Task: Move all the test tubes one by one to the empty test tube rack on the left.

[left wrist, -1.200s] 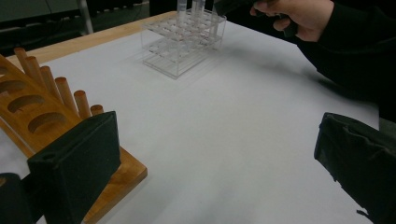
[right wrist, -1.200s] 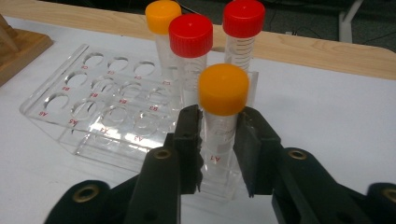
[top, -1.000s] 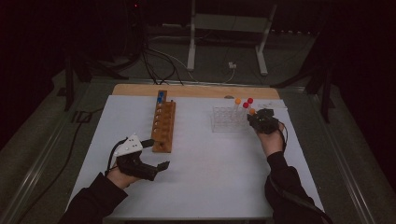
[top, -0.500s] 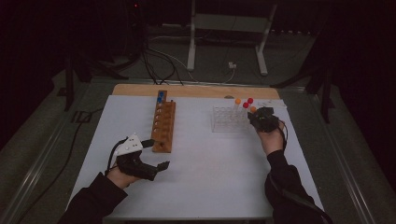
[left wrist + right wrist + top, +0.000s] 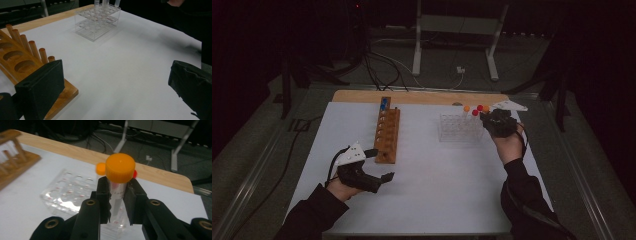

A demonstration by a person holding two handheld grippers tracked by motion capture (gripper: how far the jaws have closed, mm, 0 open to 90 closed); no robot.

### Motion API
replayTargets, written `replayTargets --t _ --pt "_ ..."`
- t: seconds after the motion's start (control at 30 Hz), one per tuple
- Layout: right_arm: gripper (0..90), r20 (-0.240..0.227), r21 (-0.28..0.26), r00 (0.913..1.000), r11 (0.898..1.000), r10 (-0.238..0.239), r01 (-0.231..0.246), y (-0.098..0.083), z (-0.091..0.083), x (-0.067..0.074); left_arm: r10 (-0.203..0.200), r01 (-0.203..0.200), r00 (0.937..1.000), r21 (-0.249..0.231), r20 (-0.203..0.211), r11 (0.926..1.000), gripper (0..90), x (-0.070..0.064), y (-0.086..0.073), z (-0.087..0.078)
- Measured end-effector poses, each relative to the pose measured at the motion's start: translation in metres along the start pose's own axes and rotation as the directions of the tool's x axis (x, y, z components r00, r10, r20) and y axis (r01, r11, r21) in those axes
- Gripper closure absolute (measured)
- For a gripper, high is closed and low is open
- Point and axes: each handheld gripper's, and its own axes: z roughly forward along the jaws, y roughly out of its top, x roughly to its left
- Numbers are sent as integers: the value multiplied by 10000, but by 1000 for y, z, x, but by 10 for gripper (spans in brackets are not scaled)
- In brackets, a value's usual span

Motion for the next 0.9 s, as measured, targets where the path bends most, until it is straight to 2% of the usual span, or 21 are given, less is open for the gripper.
replayTargets --t 0.2,0.4,0.67,0.9 --pt "745 -629 8 9973 9993 -367 368 -3 -13 17 13 -14 9999 46 132 10000 14 -1 4 2" --pt "745 -1273 104 9893 9972 -718 738 -10 -20 36 -39 37 9994 42 348 10000 13 -1 10 5" --pt "745 -2117 124 9702 9922 -1182 1236 -21 -27 65 141 -145 9981 52 605 9999 14 -4 20 12" --pt "744 -2848 207 9481 9879 -1415 1537 -33 -28 89 303 -305 9963 12 803 9995 14 -8 30 19"
